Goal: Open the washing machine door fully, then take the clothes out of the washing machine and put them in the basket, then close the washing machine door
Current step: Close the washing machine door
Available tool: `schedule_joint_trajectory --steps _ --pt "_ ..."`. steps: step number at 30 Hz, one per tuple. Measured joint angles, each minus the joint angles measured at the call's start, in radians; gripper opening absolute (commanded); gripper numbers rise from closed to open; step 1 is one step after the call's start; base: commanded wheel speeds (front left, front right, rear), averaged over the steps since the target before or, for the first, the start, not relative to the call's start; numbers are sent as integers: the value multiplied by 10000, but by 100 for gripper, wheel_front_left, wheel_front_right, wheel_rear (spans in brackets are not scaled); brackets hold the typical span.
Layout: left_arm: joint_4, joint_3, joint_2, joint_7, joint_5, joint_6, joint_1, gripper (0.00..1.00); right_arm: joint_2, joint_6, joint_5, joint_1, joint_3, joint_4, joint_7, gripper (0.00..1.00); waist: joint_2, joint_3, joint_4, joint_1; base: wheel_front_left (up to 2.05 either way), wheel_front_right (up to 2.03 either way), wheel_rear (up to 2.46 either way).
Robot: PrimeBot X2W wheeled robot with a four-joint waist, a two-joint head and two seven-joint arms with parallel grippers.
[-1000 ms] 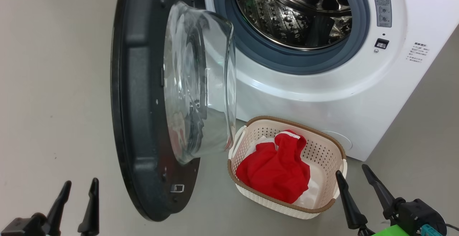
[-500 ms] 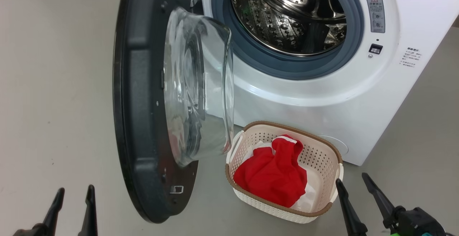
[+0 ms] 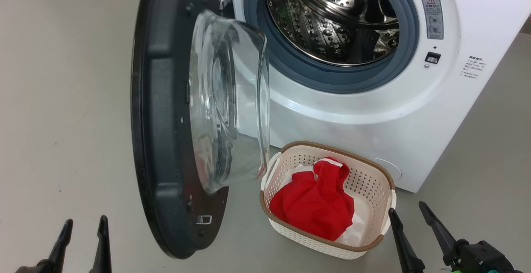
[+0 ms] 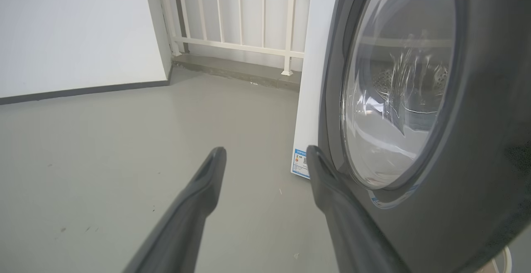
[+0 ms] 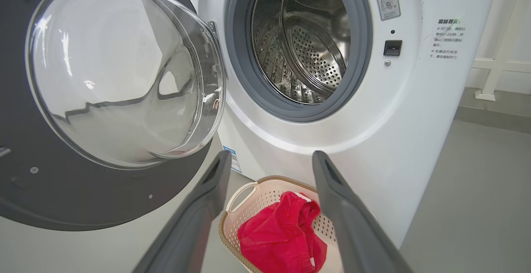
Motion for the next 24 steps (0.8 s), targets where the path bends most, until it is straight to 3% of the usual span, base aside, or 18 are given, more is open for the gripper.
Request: schedule_joint_trajectory --steps 8,9,11,12,13,14,15,19,24 --pt "-61 -40 25 0 -247 0 -12 100 21 0 -2 -1 0 0 0 100 -1 28 -1 0 0 0 0" --pt "-88 -48 38 0 -412 0 -26 95 23 0 -2 -1 0 0 0 100 0 26 -5 0 0 0 0" --pt "-167 -102 134 0 -834 0 -71 50 27 0 -2 -2 0 2 0 100 0 27 -10 0 0 0 0" --pt "-213 -117 219 0 -1003 0 -112 50 29 0 -2 -2 0 2 0 100 0 28 -11 0 0 0 0" --pt "-240 -136 322 0 -1195 0 -181 44 33 0 -2 -3 0 4 0 100 0 28 -13 0 0 0 0" --pt "-280 -192 477 0 -1400 0 -263 19 35 0 -2 -3 0 4 0 100 0 32 -16 0 0 0 0" --pt "-343 -234 640 0 -1565 0 -345 0 36 0 -2 -5 2 6 0 100 0 37 -20 0 0 0 0" --pt "-541 -637 1267 -2 -2560 2 -662 0 48 0 -2 -12 29 15 0 100 0 52 -80 0 0 0 0" --pt "-1022 -1923 2174 -27 -4195 0 -766 0 65 0 -2 -14 63 21 0 100 0 109 -196 0 0 0 0"
